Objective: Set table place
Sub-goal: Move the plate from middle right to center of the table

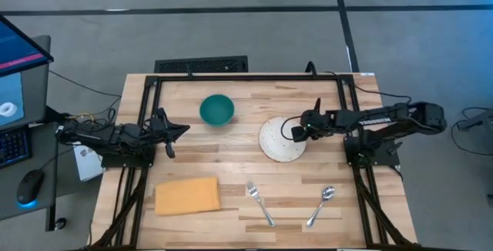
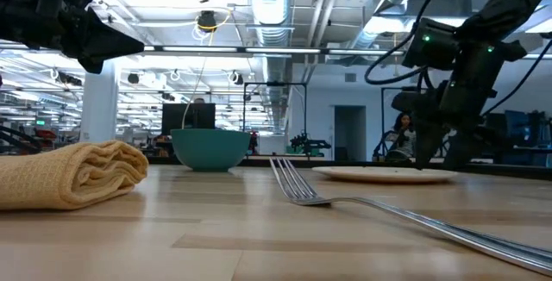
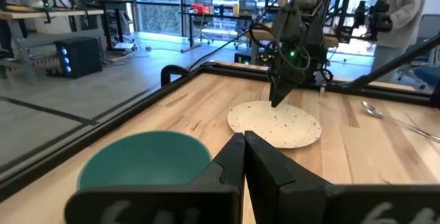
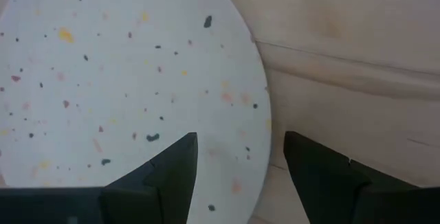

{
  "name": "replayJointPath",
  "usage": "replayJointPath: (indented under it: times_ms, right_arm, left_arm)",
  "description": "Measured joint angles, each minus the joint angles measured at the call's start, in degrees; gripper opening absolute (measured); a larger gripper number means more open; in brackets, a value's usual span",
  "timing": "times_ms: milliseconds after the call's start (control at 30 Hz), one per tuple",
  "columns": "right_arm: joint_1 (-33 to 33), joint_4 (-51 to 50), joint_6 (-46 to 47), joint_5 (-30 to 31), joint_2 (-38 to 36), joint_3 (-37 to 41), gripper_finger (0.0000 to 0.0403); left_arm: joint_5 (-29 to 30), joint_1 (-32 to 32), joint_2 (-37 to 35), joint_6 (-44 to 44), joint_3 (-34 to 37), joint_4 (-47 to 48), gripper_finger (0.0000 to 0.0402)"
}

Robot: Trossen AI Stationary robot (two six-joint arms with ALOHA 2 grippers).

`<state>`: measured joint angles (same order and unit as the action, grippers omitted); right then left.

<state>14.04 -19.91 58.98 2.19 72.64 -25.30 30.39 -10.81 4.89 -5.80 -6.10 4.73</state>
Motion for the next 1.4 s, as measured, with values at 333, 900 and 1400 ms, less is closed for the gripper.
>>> replayJointPath:
  times_ms: [333, 900, 1400]
  right_arm:
    - [-0.44, 4.34, 0.13, -0.78, 0.16, 0.22, 0.0244]
    - [-0.44, 6.80, -5.81, -0.72, 3.40, 0.19, 0.0074]
    - [-0.53, 27.11, -10.03, -10.82, 3.52, 0.31, 0.0025]
  left_arm:
    - [0.02, 0.02, 0.00, 0.00, -0.01, 1.60, 0.0000]
    - [0.44, 0.02, 0.00, 0.74, -0.01, 2.40, 0.0000]
    - [1.07, 0.02, 0.00, 0.83, -0.01, 3.78, 0.0000]
